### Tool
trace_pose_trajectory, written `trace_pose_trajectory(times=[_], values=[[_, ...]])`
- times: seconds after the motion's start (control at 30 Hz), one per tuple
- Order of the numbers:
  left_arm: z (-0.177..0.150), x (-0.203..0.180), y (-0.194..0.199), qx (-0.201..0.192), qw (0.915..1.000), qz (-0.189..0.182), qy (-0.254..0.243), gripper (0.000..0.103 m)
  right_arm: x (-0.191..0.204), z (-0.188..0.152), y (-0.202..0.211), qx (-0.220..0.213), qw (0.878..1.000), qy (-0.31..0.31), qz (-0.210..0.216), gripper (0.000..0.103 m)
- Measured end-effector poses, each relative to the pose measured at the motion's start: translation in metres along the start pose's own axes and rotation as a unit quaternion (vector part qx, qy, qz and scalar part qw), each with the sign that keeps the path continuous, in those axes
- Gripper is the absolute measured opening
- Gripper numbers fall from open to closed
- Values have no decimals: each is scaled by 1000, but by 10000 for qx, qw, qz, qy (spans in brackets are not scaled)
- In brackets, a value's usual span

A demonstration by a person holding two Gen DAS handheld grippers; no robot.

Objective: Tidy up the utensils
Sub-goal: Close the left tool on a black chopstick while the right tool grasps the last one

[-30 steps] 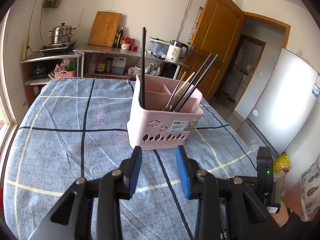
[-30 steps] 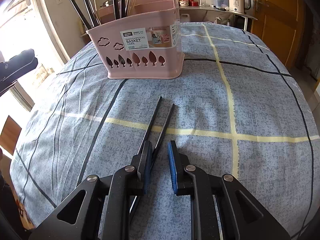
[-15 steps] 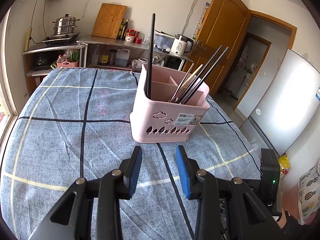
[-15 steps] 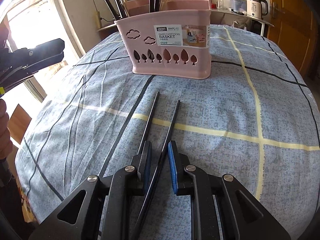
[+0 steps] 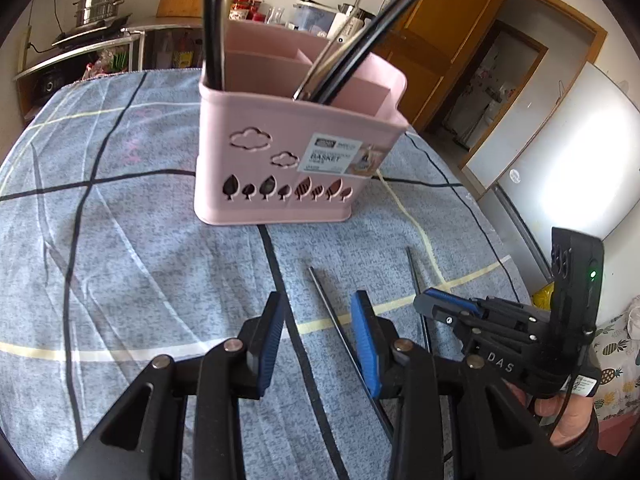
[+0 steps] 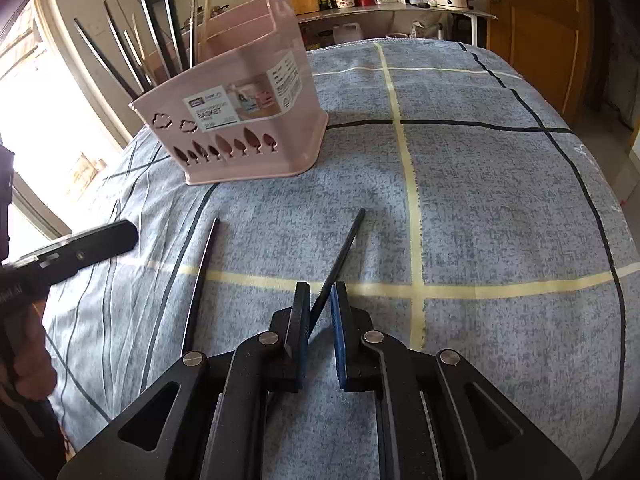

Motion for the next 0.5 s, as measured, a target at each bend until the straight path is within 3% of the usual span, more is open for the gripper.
trace_pose_trajectory(times=[0.23, 0.33, 0.37, 0.43, 0.5], values=[[-7, -9, -39, 384, 9990, 235, 16, 36, -10, 19, -10, -2, 9999, -129, -48, 11], [-9, -14, -43, 350, 9985, 399, -111, 36, -9, 22, -12, 3, 9999, 35, -102, 10], [-9, -15, -44, 329, 9983, 455, -159, 33, -8, 23, -12, 11, 9999, 104, -109, 10], [-12, -17, -45, 317, 9972, 609, -301, 18, -8, 23, -13, 20, 9998, 197, -74, 10], [-10, -18, -48, 305, 9965, 674, -398, 14, -9, 23, -14, 29, 9996, 264, -37, 10]])
Point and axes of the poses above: each gripper's, at about its wrist camera, not at the fingertips, and y roughly against the way its jaws point, x to its left, z to its top, the point moved 9 cm from there along -y, roughly the way its jaws point, and after that the axes turned 2 degrees about x, right-handed, at the moved point
